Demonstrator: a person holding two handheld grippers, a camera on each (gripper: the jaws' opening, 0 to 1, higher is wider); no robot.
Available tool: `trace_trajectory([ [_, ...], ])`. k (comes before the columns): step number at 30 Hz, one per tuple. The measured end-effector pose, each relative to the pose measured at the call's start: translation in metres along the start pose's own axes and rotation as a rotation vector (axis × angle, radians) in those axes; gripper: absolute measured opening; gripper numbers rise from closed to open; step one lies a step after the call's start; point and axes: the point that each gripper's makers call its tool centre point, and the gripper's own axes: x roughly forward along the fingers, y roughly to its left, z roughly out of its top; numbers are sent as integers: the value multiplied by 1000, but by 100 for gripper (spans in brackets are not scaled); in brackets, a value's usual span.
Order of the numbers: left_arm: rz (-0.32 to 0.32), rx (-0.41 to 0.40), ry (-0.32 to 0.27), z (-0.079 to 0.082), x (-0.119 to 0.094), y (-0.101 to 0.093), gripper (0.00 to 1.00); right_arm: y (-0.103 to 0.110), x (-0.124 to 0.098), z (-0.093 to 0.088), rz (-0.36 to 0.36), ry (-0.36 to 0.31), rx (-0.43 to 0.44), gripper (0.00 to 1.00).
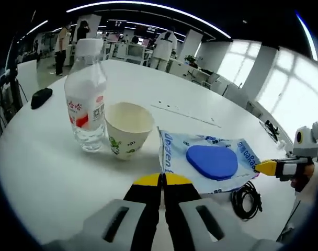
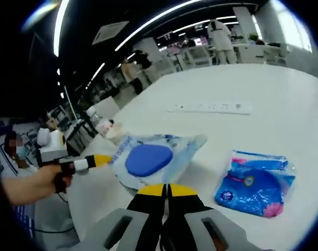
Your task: Arrange the tabletop items into an orderly group along one side of the table until the central work area is clear of visible clutter.
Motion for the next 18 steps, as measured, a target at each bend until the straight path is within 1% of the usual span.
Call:
trace_trajectory([
  [4,-4,7,-7,4,12,4,0,-5,7,-5,-24,19,-10,0],
  [7,10,-8,-12,5,14,5,0,-10,17,-8,-36,35,9,0],
  [12,23,-9,-1,5,23,11,0,-14,31,-11,-55,60,-3,0],
  [15,33,-7,16,1,27,17,0,-17,39,-14,-59,70,23,0],
  [18,34,-26,19,-1,31,22,0,-17,40,-15,-60,68,47,0],
])
